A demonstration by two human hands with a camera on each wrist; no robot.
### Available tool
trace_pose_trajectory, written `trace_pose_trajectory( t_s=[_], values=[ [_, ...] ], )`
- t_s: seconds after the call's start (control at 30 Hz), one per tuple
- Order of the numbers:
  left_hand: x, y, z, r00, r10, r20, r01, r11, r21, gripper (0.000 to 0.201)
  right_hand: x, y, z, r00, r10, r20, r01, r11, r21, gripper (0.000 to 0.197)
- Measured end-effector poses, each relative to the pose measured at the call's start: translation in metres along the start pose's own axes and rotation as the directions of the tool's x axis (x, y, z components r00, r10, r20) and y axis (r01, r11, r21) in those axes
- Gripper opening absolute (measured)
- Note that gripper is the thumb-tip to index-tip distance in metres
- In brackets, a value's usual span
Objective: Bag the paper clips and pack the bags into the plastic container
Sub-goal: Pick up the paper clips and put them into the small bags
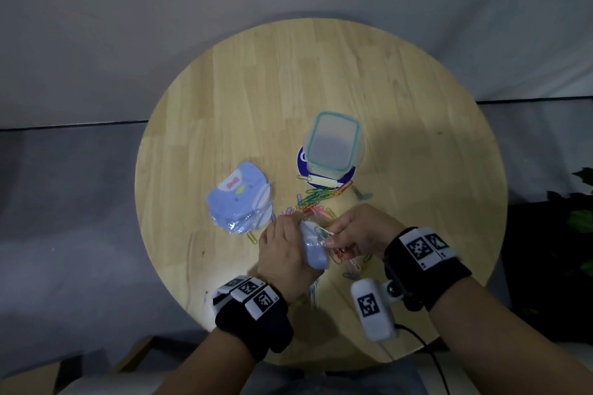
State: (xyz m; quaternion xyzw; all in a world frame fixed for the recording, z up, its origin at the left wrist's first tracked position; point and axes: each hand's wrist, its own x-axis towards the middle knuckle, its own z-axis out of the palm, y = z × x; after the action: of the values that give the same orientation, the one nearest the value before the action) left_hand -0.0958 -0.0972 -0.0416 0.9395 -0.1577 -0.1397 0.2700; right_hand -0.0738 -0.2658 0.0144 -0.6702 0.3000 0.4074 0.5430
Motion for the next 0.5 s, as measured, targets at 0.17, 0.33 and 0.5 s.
trace_pose_trajectory(
  t_s=[0.17, 0.33, 0.5],
  values=[
    [-0.002, 0.006, 0.000, 0.992, 0.065, 0.108, -0.070, 0.996, 0.048, 0.069, -0.004, -0.007, 0.014, 0.987, -0.161, -0.025, 0.136, 0.899, -0.417, 0.012],
    [-0.005, 0.009, 0.000, 0.986, 0.087, 0.144, -0.087, 0.996, -0.007, 0.093, -0.006, -0.016, 0.029, 0.931, -0.361, -0.050, 0.233, 0.695, -0.680, 0.037],
    [-0.001, 0.005, -0.002, 0.994, 0.041, 0.102, -0.028, 0.991, -0.130, 0.088, -0.011, -0.012, 0.035, 0.925, -0.367, 0.101, 0.370, 0.806, -0.462, 0.045]
  ],
)
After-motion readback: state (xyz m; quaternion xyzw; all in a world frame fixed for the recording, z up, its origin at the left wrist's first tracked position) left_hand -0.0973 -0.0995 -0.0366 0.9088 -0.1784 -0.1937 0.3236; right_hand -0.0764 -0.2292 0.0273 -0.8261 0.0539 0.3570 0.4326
